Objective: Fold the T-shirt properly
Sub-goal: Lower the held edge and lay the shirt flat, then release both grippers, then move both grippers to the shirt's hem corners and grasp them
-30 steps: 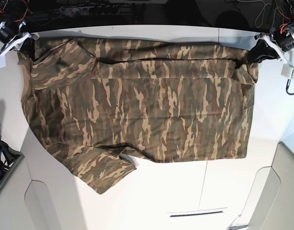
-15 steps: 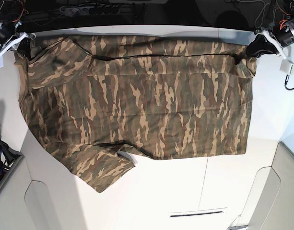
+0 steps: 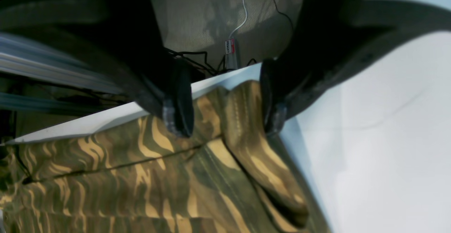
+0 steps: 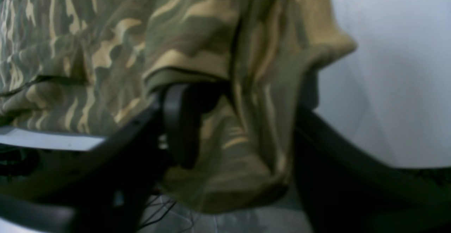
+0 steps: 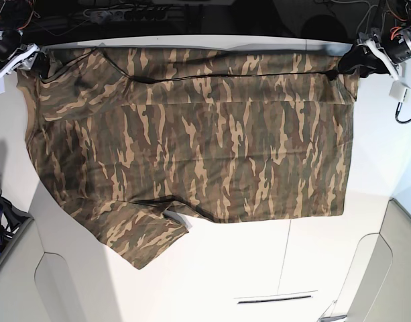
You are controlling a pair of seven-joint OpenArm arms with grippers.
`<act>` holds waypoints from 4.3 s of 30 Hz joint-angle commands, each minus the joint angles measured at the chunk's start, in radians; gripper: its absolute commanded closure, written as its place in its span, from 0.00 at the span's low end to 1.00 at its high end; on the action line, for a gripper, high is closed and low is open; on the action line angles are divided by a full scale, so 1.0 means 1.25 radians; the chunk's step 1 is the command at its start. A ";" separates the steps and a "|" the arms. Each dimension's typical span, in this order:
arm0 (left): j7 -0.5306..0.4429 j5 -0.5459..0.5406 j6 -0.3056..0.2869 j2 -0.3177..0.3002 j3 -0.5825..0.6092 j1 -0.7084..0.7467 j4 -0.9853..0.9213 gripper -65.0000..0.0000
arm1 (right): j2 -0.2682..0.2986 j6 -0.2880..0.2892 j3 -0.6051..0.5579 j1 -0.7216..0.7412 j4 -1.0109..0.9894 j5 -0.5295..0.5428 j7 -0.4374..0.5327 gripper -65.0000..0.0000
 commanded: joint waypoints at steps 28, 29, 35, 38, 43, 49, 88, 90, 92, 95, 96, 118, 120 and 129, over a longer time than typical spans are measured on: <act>-0.135 0.051 -0.007 -0.033 -0.103 -0.208 0.009 0.46 | 0.027 -0.020 0.085 0.302 0.010 -0.081 0.146 0.49; -0.158 0.082 -0.007 -0.036 -0.079 -0.214 0.008 0.44 | 0.030 -0.027 0.070 0.308 0.008 -0.101 0.162 0.49; -0.258 0.241 -0.007 -0.061 0.066 -0.309 -0.069 0.42 | 0.063 -0.056 -0.027 0.389 -0.113 -0.189 0.212 0.49; -0.270 0.274 -0.007 -0.074 0.117 -0.388 -0.153 0.42 | 0.083 -0.055 -0.060 0.455 -0.232 -0.216 0.242 0.49; -0.305 0.298 -0.007 -0.101 0.175 -0.523 -0.335 0.42 | 0.104 -0.055 -0.078 0.573 -0.445 -0.235 0.299 0.49; -0.385 0.357 -0.007 -0.116 0.249 -0.686 -0.559 0.33 | 0.104 -0.055 -0.078 0.687 -0.641 -0.296 0.368 0.49; -0.469 0.414 -0.007 -0.012 0.397 -0.912 -0.988 0.98 | 0.084 -0.055 -0.113 0.740 -0.780 -0.360 0.467 0.49; -0.469 0.414 -0.007 -0.014 0.397 -0.912 -0.988 1.00 | 0.085 -0.055 -0.113 0.740 -0.816 -0.368 0.493 0.49; -0.469 0.414 -0.007 -0.014 0.397 -0.912 -0.988 1.00 | 0.085 -0.055 -0.113 0.740 -0.856 -0.369 0.523 0.49; -0.464 0.412 -0.007 -0.014 0.397 -0.912 -0.988 1.00 | 0.084 -0.054 -0.113 0.742 -0.900 -0.371 0.543 0.49; -0.464 0.405 -0.007 -0.014 0.397 -0.912 -0.988 1.00 | 0.084 -0.046 -0.113 0.742 -0.906 -0.370 0.544 0.49; -0.464 0.282 -0.007 -0.015 0.397 -0.912 -0.988 1.00 | 0.084 -0.020 -0.356 0.751 -0.909 -0.308 0.536 0.70; -0.464 0.261 -0.007 -0.018 0.397 -0.912 -0.988 1.00 | 0.084 -0.007 -0.356 0.755 -0.908 -0.308 0.534 0.83; -0.291 0.192 -0.007 -0.061 0.397 -0.912 -0.906 1.00 | 0.088 0.006 -0.356 0.782 -0.865 -0.310 0.450 1.00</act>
